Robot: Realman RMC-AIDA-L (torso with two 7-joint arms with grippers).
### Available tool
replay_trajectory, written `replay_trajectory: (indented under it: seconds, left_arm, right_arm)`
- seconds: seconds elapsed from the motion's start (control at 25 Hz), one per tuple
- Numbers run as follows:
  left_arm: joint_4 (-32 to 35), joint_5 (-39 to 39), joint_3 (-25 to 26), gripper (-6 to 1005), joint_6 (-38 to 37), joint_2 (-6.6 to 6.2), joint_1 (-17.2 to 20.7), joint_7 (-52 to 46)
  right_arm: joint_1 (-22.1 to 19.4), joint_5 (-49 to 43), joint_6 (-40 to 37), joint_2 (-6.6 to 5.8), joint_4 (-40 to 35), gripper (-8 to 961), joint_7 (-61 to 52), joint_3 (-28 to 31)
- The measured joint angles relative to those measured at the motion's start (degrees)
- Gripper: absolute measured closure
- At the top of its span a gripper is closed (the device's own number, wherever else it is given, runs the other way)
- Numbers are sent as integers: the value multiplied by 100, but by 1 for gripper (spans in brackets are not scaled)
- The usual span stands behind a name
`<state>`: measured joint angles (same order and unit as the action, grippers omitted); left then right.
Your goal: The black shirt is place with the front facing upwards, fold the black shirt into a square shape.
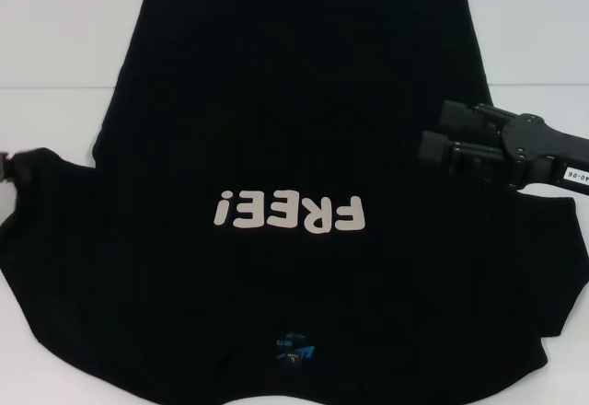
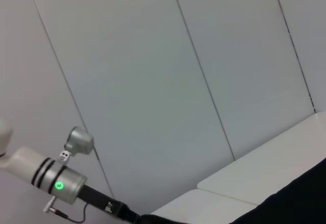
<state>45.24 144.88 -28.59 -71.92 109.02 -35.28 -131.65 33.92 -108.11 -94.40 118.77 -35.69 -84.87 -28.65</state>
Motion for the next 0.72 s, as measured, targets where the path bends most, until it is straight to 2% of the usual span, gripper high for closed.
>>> replay_trajectory:
  seconds: [0.2, 0.32, 0.48, 0.6, 0.68, 0.72]
  left_arm:
    - [683, -678, -15, 968, -1028, 114, 123, 34]
    - [767, -737, -60, 968, -1184, 182, 77, 35]
    - [772, -757, -138, 968, -1162, 380, -27, 85]
    - [780, -861, -139, 967, -1160, 594, -126, 191]
    - [764, -911, -136, 967, -1157, 642, -151, 238]
    - [659, -1120, -140, 967, -1155, 797, -225, 418]
  right_arm:
    - [-11, 0, 0, -9, 0, 28, 6, 0]
    - [-35, 0, 1, -5, 0, 27, 6, 0]
    - [-70, 0, 0, 0, 0, 27, 6, 0]
    - [-78, 1, -15, 6, 0, 27, 6, 5]
    - [-79, 1, -19, 6, 0, 27, 6, 13]
    - [-79, 1, -20, 3, 0, 27, 6, 20]
